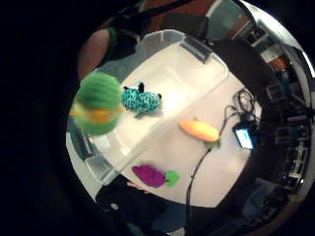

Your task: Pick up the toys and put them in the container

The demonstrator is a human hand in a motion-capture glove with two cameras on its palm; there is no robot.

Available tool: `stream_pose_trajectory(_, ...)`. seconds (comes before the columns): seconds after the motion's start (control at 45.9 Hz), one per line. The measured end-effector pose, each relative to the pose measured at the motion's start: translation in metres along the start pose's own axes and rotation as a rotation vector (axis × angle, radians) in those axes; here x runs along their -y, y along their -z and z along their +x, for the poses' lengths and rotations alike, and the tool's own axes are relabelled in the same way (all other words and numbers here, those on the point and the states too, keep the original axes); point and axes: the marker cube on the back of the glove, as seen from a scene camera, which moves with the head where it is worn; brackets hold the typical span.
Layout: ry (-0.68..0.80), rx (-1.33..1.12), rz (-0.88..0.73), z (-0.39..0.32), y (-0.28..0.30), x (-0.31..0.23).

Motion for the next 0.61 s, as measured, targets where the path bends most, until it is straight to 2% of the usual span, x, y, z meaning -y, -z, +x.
stream_pose_trajectory(0.196,-0.081,0.03,0.127,0.065,0.016,-0.022)
stream_pose_trajectory(0.37,-0.201,0.137,0.264,0.148,0.004,-0.055)
stream_pose_trajectory(0.479,-0.276,0.129,0.184,0.191,-0.029,-0.066)
stream_pose_trajectory(0.61,-0.331,-0.006,-0.026,0.233,-0.094,-0.066)
